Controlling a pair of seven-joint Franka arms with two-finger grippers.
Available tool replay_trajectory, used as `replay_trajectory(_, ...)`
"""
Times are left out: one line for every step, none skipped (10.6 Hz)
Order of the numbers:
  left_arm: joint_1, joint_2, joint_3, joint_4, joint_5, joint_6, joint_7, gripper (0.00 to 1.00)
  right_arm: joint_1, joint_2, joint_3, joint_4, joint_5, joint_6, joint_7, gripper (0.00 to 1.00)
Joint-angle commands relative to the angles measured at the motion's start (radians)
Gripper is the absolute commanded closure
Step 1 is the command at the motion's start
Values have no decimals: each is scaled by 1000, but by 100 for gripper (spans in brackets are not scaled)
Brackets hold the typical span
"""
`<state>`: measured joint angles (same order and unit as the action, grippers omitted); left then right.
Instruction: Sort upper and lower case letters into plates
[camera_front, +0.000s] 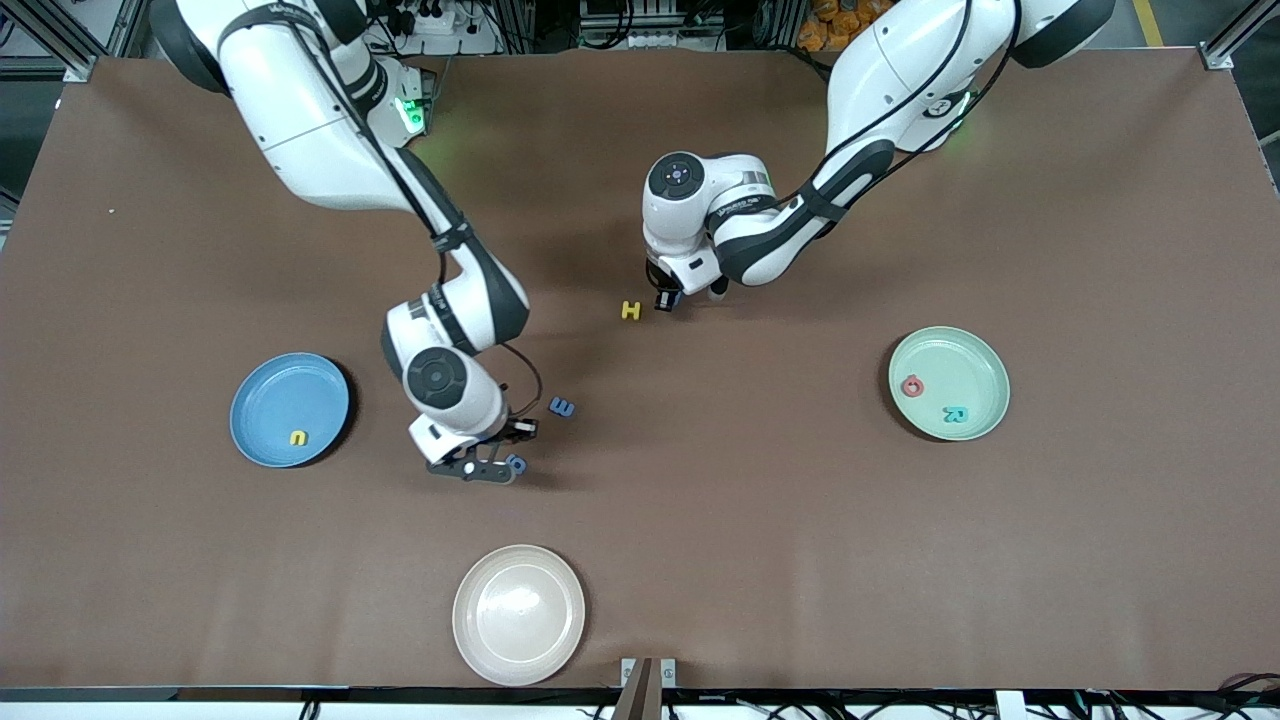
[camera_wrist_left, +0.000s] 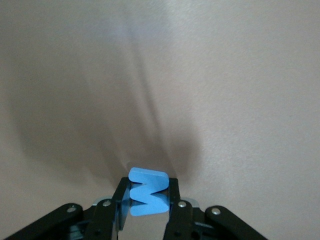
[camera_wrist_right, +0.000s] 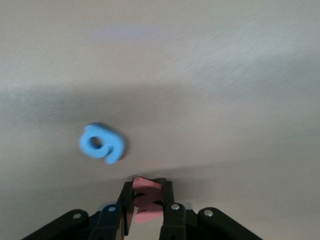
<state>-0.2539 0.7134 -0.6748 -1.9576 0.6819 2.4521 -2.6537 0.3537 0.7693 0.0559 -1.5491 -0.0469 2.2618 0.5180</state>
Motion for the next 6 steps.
replay_trajectory(47,-34,-3,22,24,-27,157,100,-62,-67,9,-8,-10,-76,-108,100)
replay_trajectory(76,-45,-11,49,13,-68,266,100,-85,-83,4,-9,-17,-99,-163,100)
replay_trajectory(111,-69,-23,77,7,-124,390,100,-116,-99,-14,-17,-40,-125,-215,100)
replay_trajectory(146,-89,-35,86,-14,-152,535,100,-149,-126,-19,-40,-56,-131,-289,100)
replay_trajectory(180,-113,-39,88,-31,-180,677,100,-197,-157,-19,-72,-59,-131,-374,100)
replay_trajectory(218,-139,-40,89,-47,-230,831,100,-240,-191,-19,-109,-59,-133,-479,100)
